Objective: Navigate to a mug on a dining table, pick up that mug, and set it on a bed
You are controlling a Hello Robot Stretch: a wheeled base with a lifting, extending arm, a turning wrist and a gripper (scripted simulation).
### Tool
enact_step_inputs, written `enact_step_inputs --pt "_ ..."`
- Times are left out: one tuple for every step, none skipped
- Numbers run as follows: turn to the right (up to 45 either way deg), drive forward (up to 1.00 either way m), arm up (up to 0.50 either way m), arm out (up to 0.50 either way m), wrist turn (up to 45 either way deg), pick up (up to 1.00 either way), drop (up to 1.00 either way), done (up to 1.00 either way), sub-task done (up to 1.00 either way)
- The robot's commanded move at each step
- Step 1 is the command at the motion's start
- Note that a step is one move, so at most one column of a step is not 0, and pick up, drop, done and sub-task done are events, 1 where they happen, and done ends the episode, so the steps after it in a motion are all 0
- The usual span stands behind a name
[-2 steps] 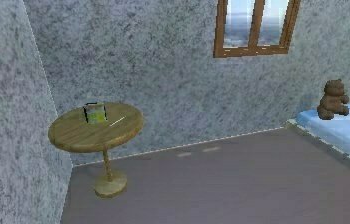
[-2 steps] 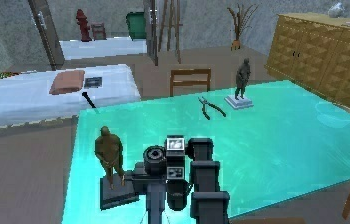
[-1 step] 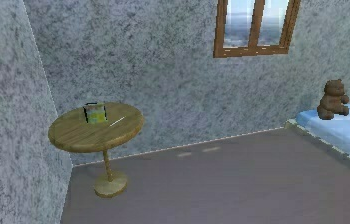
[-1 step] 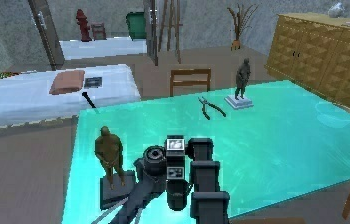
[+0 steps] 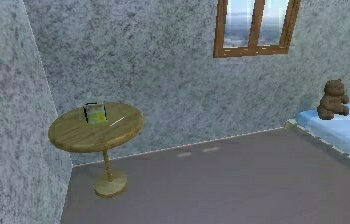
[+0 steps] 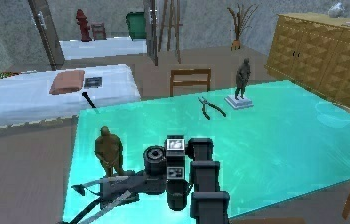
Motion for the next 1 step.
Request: enact_step_inputs --pt "0.0 0.0 0.0 0.0 45.0 0.0 0.0 0.0 0.0"
